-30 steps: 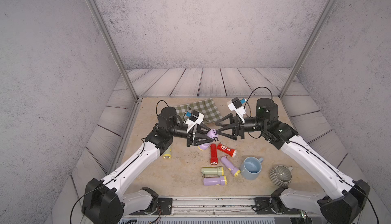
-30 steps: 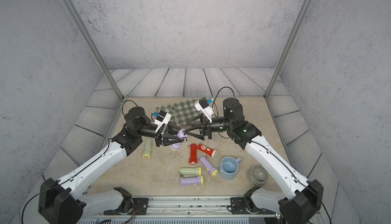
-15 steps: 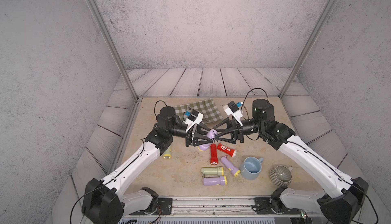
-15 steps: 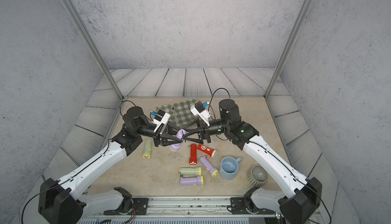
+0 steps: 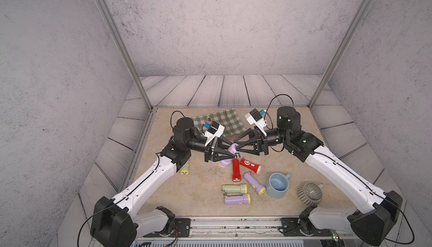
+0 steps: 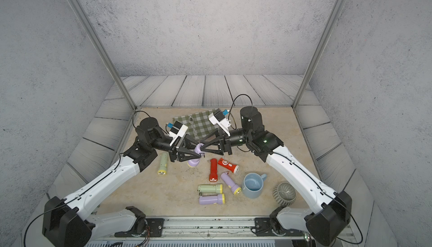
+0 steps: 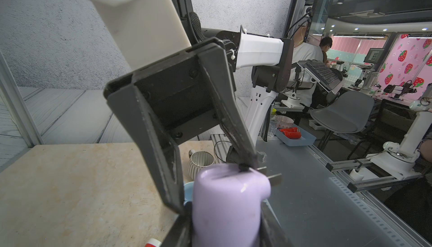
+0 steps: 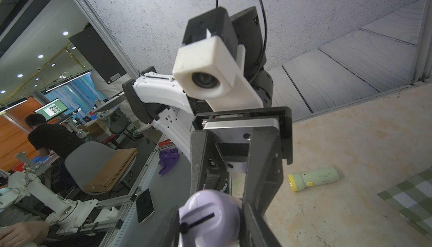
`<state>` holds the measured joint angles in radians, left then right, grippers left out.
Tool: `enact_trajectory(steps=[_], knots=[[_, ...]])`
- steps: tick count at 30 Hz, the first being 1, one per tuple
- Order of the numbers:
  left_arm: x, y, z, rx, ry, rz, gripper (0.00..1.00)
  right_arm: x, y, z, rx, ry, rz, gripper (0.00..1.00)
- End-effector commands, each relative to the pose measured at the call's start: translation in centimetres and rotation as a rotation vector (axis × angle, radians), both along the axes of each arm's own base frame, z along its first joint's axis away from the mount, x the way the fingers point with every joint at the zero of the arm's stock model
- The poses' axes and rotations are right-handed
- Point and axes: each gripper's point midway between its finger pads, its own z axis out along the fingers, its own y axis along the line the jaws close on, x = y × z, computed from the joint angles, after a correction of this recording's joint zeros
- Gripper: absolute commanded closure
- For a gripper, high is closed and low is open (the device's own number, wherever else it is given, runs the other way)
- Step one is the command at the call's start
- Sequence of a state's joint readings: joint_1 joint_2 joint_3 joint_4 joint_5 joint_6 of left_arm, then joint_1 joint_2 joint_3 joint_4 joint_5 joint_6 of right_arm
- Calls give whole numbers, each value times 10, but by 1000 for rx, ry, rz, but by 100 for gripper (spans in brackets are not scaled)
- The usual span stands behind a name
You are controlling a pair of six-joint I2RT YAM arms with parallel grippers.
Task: Close the plug at the bottom of the flashlight
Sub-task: Close the plug of the flashlight.
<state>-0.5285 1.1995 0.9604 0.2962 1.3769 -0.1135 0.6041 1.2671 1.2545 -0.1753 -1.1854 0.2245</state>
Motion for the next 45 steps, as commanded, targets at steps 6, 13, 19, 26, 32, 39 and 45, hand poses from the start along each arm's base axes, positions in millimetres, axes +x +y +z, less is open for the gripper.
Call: enact_trajectory(steps=[6,13,19,26,32,39,45], knots=[[-9,3,20,-41,-70,-27,100,-5,1,2,17,-17,40,56],[-12,3,24,-46,-72,-35,100,-4,3,-2,15,-11,43,60],[-18,3,26,-51,-78,-55,100,-2,5,-2,20,-9,54,79],[-23,4,28,-57,-88,-70,100,1,9,-5,15,12,67,88],[-30,4,30,-57,-92,-92,100,9,13,-4,9,11,43,92],[-36,4,27,-43,-77,-105,100,47,14,3,-28,-29,-166,87],[-28,3,24,-18,-50,-25,100,50,4,23,-1,-86,-242,75]])
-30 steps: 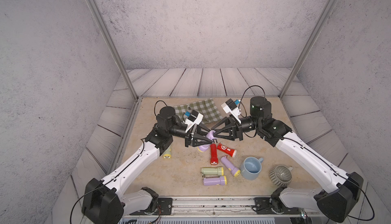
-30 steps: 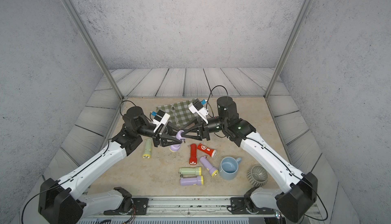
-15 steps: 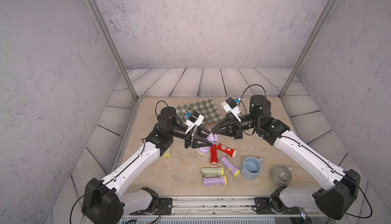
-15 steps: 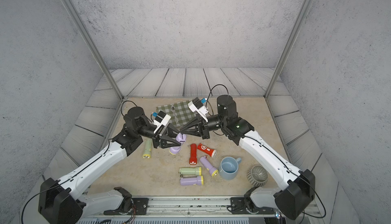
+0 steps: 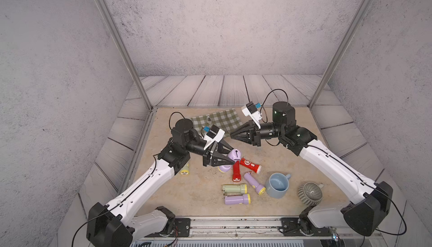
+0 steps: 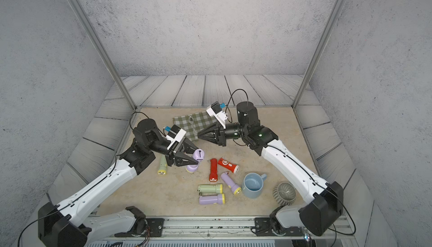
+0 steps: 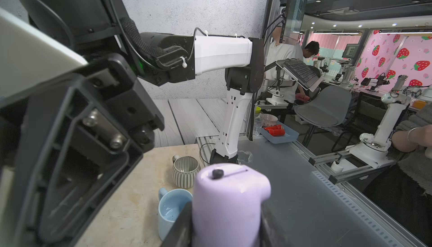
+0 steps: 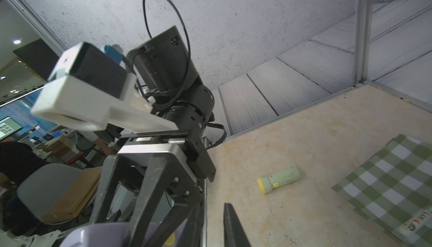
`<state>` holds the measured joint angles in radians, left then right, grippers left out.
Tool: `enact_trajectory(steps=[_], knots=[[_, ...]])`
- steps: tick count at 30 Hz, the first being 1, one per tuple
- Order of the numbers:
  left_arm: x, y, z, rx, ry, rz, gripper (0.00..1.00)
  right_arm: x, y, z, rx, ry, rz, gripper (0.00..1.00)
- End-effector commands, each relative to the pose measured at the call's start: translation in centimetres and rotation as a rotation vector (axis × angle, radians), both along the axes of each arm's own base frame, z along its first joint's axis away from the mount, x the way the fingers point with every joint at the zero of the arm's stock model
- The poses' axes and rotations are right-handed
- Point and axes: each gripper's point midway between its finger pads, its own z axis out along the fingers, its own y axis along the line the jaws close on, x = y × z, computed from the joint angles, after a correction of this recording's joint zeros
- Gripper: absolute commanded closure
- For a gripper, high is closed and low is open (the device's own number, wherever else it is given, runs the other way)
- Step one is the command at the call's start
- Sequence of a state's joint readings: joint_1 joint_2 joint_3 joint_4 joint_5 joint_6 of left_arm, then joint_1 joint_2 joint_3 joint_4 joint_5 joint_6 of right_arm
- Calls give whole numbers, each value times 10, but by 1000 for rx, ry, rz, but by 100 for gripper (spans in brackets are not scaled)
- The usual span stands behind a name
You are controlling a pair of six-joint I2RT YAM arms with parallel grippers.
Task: Close the plug at the bottom of the flashlight
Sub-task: Close the plug of the flashlight, then place the flashlight at the center of the board.
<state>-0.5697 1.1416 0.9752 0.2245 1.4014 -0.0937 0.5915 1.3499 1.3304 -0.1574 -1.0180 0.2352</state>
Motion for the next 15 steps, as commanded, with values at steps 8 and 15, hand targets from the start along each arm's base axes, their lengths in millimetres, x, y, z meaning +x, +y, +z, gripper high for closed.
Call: enact_trajectory(steps=[8,15], knots=[[86,5,-16,117,169,561,100,37,-58,-10,-132,-115,-519,70],[153,62,-52,201,313,1103,100,53,-108,-46,-277,-100,-807,69]])
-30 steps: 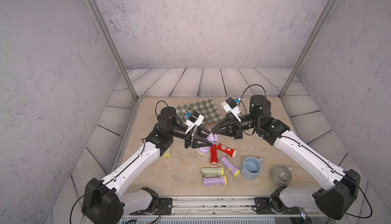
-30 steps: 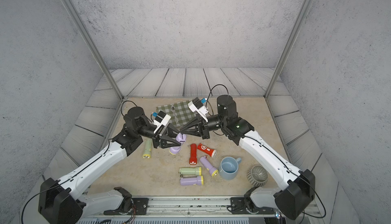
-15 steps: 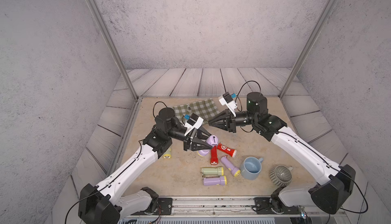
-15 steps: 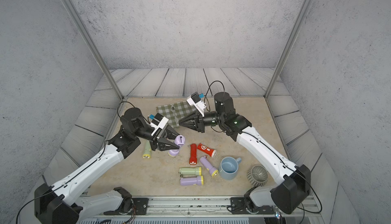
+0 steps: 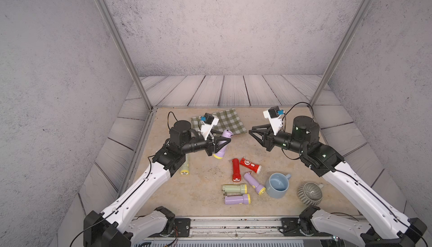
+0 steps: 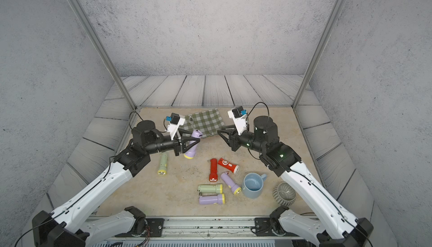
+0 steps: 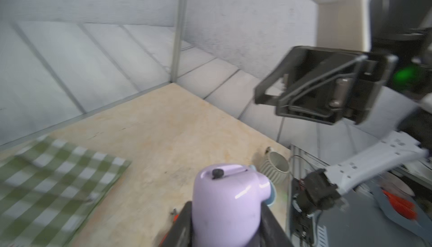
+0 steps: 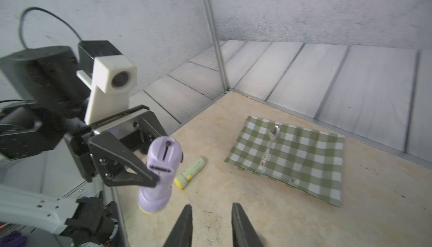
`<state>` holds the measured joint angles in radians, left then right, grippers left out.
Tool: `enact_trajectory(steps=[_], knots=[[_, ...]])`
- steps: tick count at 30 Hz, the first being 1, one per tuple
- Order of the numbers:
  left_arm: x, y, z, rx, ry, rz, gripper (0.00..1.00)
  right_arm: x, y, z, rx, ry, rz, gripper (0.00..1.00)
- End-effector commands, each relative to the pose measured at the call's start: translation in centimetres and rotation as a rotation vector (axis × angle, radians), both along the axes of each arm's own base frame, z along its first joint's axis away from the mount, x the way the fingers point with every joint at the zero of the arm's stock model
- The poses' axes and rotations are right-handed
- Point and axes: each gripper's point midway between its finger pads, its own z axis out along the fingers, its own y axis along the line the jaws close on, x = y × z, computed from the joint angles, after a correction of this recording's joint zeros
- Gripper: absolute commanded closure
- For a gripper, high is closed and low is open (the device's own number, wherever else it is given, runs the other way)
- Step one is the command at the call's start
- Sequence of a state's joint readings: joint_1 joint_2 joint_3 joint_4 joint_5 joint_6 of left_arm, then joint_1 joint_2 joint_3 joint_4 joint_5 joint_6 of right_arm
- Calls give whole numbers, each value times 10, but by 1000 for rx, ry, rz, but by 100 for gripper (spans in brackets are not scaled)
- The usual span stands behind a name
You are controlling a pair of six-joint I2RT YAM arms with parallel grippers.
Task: Close the plug at the bottom of the flashlight
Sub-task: Place the flashlight at the center of the board.
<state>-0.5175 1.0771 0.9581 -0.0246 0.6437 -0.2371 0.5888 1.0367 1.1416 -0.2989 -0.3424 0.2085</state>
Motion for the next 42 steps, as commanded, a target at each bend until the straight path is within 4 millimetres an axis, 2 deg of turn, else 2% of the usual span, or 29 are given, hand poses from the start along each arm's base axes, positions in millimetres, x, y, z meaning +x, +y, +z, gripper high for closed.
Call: enact_trajectory(steps=[1,4,6,9,13,17,25,33,38,42], knots=[[36,41,-17,71,62,342,100,18,-25,-30,-105,58,-176,69],[48,62,-39,137,147,492,100,20,-26,-51,-141,124,-195,69],[53,69,-55,177,203,545,100,21,-26,-62,-149,148,-198,69],[61,84,-89,247,304,657,100,21,-27,-72,-160,170,-208,68],[69,96,-132,319,427,732,100,21,-31,-74,-167,169,-226,68],[75,101,-162,348,525,735,100,21,-33,-75,-164,162,-234,68],[79,114,-236,404,758,733,100,21,-30,-78,-157,165,-223,68],[80,119,-280,437,876,741,97,22,-30,-80,-166,164,-222,67],[77,124,-288,449,879,758,96,22,-29,-81,-162,161,-216,67],[75,133,-294,503,868,784,90,22,-27,-84,-165,170,-207,66]])
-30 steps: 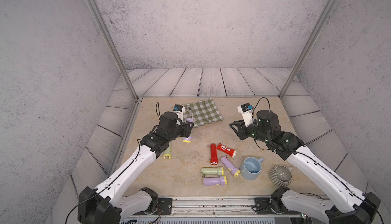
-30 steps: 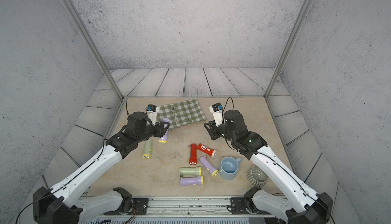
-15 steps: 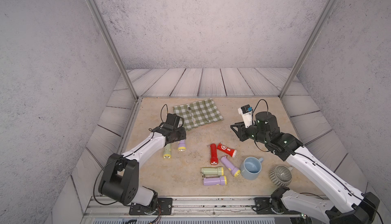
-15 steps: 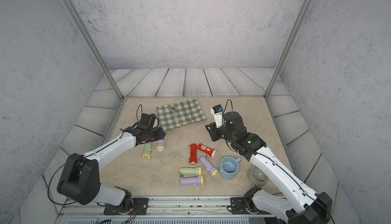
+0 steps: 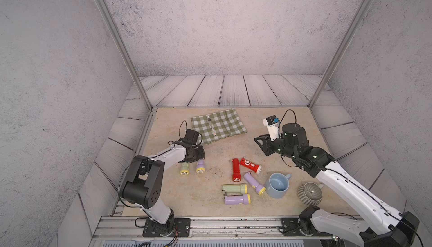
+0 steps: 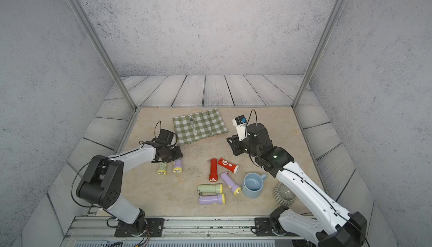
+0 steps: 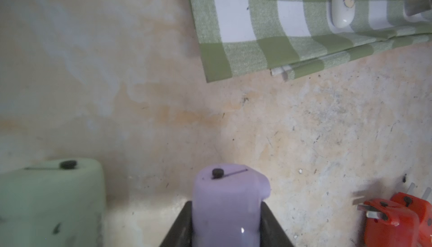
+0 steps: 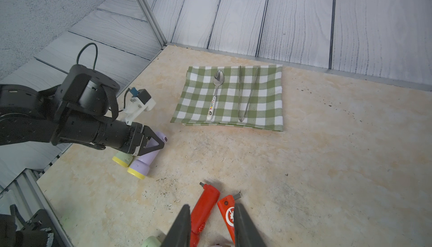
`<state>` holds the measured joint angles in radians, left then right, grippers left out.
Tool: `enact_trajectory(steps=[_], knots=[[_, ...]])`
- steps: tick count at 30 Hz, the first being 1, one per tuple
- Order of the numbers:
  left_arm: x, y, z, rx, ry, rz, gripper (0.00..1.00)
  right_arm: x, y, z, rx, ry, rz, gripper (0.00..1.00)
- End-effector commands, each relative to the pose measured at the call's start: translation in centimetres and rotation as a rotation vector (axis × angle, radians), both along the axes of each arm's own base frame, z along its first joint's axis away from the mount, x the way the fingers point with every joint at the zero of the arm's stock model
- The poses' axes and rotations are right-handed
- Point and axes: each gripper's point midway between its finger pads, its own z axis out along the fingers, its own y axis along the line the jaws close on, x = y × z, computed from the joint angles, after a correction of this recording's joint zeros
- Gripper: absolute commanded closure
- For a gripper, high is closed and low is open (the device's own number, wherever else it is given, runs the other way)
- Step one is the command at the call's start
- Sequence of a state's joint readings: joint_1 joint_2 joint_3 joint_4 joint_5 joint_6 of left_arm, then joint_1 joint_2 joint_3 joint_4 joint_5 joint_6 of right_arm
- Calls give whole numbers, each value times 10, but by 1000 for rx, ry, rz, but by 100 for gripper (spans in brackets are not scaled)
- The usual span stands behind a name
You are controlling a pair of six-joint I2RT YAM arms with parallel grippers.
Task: Close the plug at the bottom of the flashlight
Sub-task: Place the flashlight at the center of the board.
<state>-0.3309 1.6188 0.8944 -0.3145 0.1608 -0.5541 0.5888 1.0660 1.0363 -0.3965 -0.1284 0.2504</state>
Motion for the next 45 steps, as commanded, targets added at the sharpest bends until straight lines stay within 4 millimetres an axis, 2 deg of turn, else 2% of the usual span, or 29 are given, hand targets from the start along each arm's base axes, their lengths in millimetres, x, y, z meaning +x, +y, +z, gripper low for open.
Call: enact_trajectory(steps=[1,10,16,20,23,29,36,39,41,42,45], knots=[[-1,12,-7,57,5,12,88,1,2,-1,6,-5,8,66],[-5,21,-21,110,30,12,77,1,3,-2,6,-4,11,66],[-6,20,-29,109,53,10,57,1,1,-5,-1,0,4,65],[-6,20,-28,108,47,11,53,2,0,-6,-3,0,0,64],[-6,19,-23,102,41,10,46,2,2,-9,-7,7,3,64],[-4,21,-4,107,1,8,45,3,3,-10,-4,12,7,63],[2,28,45,127,-95,18,46,3,4,-11,-5,17,10,61],[-2,37,65,164,-136,25,47,3,6,-17,-12,39,15,57],[-5,32,78,133,-174,0,49,4,7,-25,-24,71,14,57],[-6,26,84,97,-191,-7,50,5,7,-31,-32,93,8,61],[-11,-2,96,2,-215,-55,51,6,3,-56,-74,174,-29,80]])
